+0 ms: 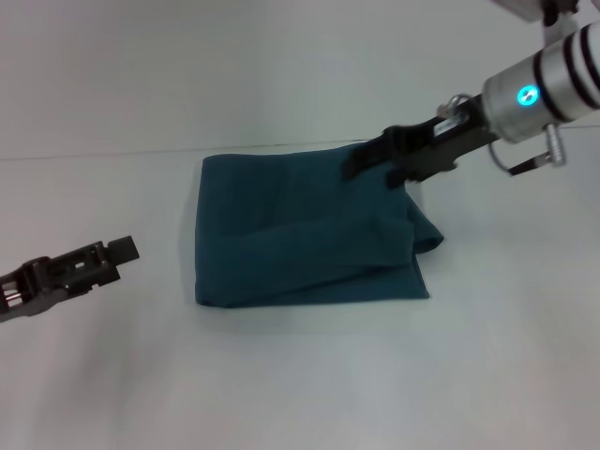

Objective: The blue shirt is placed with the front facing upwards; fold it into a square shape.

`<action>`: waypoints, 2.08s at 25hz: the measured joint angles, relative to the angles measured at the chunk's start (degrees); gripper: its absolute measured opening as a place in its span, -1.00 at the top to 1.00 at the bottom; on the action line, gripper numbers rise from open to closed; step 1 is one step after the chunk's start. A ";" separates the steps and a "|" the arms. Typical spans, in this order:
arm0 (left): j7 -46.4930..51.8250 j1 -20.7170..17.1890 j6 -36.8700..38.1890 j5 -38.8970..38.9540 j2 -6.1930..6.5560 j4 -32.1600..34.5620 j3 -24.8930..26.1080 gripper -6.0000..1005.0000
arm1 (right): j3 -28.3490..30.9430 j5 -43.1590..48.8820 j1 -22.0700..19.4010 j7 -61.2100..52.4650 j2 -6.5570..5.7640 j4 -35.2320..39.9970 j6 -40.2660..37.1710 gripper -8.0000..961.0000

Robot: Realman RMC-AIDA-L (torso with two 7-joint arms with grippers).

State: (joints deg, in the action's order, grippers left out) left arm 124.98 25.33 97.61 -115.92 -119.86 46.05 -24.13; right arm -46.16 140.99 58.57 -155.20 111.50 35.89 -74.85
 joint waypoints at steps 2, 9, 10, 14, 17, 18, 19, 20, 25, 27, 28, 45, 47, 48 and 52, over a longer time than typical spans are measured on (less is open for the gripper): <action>0.00 0.07 0.00 0.04 0.04 -0.05 0.78 -0.86 | -0.16 -1.26 0.58 0.29 0.38 -2.04 0.21 -0.80; -0.01 -0.01 0.02 1.06 0.06 -0.10 2.78 -0.87 | 0.12 -3.41 1.12 0.43 3.84 -8.24 9.19 -0.80; 0.00 -0.05 0.02 1.16 0.04 -0.13 3.04 -0.87 | 0.25 -4.37 0.96 0.47 4.24 -8.94 10.45 -0.80; -0.01 -0.23 -0.15 1.41 0.00 -0.18 3.57 -0.87 | 0.06 -10.21 0.29 1.94 4.95 -9.96 11.95 -0.80; 0.00 -0.25 -0.48 1.41 -0.12 -0.18 3.58 -0.87 | -0.26 -12.35 0.36 2.64 5.15 -10.48 12.08 -0.80; 0.00 -0.25 -0.60 1.41 -0.15 -0.18 3.60 -0.87 | -0.38 -12.35 0.48 2.68 5.23 -10.88 12.20 -0.80; 0.00 -0.25 -0.72 1.41 -0.17 -0.19 3.60 -0.87 | -0.65 -12.31 0.60 2.70 5.27 -11.50 12.53 -0.80; 0.00 -0.24 -0.89 1.41 -0.18 -0.21 3.61 -0.87 | -0.92 -12.29 0.66 2.72 5.29 -11.95 12.69 -0.80; 0.05 -0.17 -1.36 1.41 -0.19 -0.27 3.65 -0.86 | -3.69 -11.34 0.17 1.82 4.86 -13.15 13.15 -0.78; 0.08 -0.16 -1.38 1.44 -0.20 -0.27 3.65 -0.86 | -4.22 -9.55 -0.31 0.58 4.40 -13.20 13.07 -0.77; 0.09 -0.15 -1.40 1.45 -0.20 -0.27 3.66 -0.86 | -4.26 -9.06 -0.48 0.22 4.24 -13.21 12.96 -0.77; 0.17 -0.26 -1.46 2.29 -0.20 -0.26 4.36 -0.86 | -2.52 -14.00 -4.57 1.69 1.72 -6.61 1.13 -0.77; 0.21 -0.32 -1.46 2.29 -0.20 -0.27 4.37 -0.86 | -2.50 -13.98 -5.10 1.40 1.53 -5.96 1.52 -0.77; 0.26 -0.32 -1.47 2.29 -0.20 -0.27 4.37 -0.86 | -2.58 -13.84 -5.32 1.31 1.31 -5.92 1.69 -0.77; 0.46 -0.13 -1.51 2.29 -0.18 -0.26 4.37 -0.86 | -3.18 -10.83 -5.64 -0.30 0.60 -6.33 2.52 -0.77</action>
State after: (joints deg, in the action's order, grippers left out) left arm 125.44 25.20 96.11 -113.63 -120.04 45.79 -19.76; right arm -49.34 130.16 52.92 -155.50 112.10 29.56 -72.33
